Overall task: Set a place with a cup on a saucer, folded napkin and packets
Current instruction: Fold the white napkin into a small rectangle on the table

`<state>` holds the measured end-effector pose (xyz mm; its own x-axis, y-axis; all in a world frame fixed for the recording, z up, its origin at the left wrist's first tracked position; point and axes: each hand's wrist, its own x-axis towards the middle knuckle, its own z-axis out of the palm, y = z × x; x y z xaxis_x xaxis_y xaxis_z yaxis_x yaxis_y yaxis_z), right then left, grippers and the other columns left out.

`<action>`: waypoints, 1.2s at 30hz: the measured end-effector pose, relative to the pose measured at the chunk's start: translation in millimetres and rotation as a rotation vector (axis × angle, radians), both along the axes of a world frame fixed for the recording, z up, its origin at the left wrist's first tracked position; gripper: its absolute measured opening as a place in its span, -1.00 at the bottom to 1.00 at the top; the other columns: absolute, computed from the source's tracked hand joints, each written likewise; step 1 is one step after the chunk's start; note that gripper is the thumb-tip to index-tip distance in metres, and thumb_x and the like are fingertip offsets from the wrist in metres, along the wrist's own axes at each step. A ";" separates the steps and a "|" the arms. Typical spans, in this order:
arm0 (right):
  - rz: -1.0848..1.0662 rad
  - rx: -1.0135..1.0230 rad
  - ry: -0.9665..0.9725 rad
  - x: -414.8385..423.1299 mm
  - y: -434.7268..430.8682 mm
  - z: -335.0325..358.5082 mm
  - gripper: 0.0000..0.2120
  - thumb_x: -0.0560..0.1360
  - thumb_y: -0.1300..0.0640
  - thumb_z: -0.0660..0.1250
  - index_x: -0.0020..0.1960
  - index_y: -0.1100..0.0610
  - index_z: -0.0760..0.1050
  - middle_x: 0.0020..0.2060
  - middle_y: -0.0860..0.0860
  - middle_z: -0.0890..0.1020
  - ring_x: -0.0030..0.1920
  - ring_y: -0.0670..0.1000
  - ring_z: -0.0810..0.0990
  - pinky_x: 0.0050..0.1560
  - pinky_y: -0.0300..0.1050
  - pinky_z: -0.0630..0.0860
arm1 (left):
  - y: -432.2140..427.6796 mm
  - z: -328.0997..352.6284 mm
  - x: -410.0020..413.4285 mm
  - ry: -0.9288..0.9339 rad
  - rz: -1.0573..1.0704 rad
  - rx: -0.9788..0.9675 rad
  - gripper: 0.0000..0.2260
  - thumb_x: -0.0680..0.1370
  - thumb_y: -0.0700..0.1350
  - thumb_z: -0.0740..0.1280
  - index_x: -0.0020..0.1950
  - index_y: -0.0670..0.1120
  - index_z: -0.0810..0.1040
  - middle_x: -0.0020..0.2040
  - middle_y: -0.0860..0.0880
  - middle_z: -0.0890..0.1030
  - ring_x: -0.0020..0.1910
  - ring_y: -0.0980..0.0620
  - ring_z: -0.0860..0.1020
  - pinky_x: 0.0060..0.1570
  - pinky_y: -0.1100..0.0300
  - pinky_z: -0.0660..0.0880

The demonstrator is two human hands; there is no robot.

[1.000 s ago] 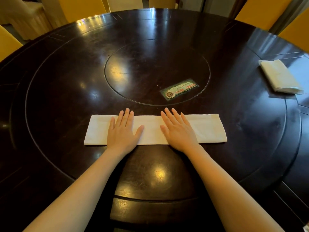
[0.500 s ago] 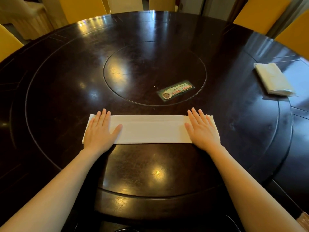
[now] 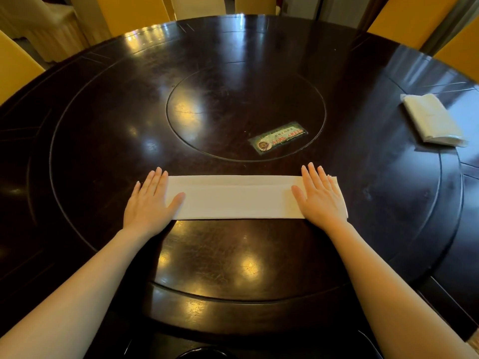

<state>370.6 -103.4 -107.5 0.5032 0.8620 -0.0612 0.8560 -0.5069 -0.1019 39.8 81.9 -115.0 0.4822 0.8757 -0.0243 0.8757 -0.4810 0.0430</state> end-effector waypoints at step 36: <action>0.141 0.030 0.079 -26.5 6.3 -1.5 -0.48 0.59 -0.15 -0.20 0.52 -0.06 -0.14 0.53 -0.08 -0.07 0.52 -0.03 -0.17 0.46 -0.01 -0.20 | -54.4 8.6 100.8 -0.133 -0.228 -0.077 -0.48 0.60 0.12 -0.09 0.54 -0.02 -0.02 0.56 0.02 -0.03 0.53 0.07 -0.10 0.50 0.03 -0.15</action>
<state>344.1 -97.1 -109.0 0.3718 0.9257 -0.0689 0.9070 -0.3781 -0.1853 140.6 27.5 -106.4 0.6698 0.7424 -0.0097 0.7296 -0.6557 0.1941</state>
